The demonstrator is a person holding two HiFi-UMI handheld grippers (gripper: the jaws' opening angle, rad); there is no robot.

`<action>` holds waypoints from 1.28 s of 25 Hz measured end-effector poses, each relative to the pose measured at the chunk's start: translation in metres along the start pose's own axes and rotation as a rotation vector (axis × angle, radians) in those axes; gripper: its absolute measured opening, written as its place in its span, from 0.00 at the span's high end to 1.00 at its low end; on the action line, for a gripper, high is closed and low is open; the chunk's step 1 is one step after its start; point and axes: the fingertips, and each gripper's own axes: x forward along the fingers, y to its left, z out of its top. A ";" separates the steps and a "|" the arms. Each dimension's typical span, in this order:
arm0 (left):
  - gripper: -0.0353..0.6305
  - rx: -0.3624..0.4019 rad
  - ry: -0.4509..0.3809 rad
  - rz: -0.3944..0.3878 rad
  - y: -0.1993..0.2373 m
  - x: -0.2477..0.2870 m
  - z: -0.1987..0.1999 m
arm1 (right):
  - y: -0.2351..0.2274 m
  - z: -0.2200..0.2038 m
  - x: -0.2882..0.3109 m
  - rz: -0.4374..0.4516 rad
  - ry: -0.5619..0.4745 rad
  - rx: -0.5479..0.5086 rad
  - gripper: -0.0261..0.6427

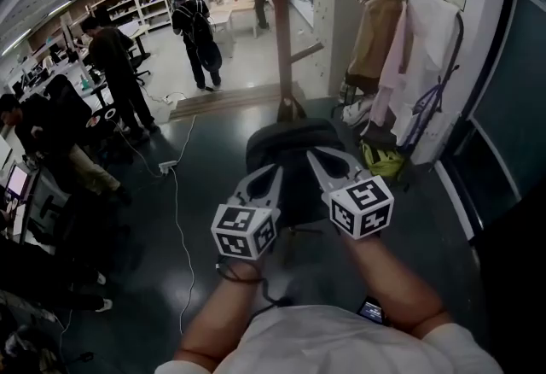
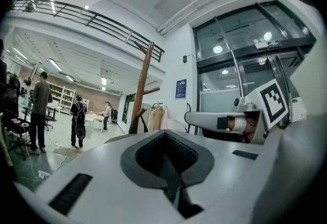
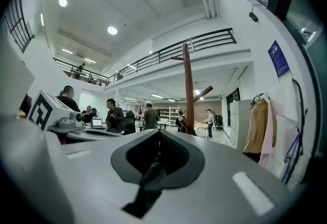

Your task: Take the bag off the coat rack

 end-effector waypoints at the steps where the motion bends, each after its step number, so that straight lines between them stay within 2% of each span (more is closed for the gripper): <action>1: 0.94 0.003 0.002 -0.013 0.011 0.005 0.004 | -0.004 0.004 0.014 -0.013 -0.001 -0.009 0.95; 7: 0.94 0.013 0.009 -0.073 0.059 0.030 0.010 | -0.031 0.011 0.071 -0.100 0.035 -0.096 0.93; 14: 0.94 0.012 0.016 -0.105 0.081 0.059 0.009 | -0.060 0.004 0.108 -0.168 0.091 -0.245 0.92; 25: 0.94 0.013 0.002 -0.091 0.107 0.094 0.013 | -0.098 -0.024 0.163 -0.160 0.218 -0.329 0.90; 32: 0.94 0.014 -0.004 -0.070 0.122 0.118 0.019 | -0.114 -0.042 0.191 -0.125 0.257 -0.316 0.89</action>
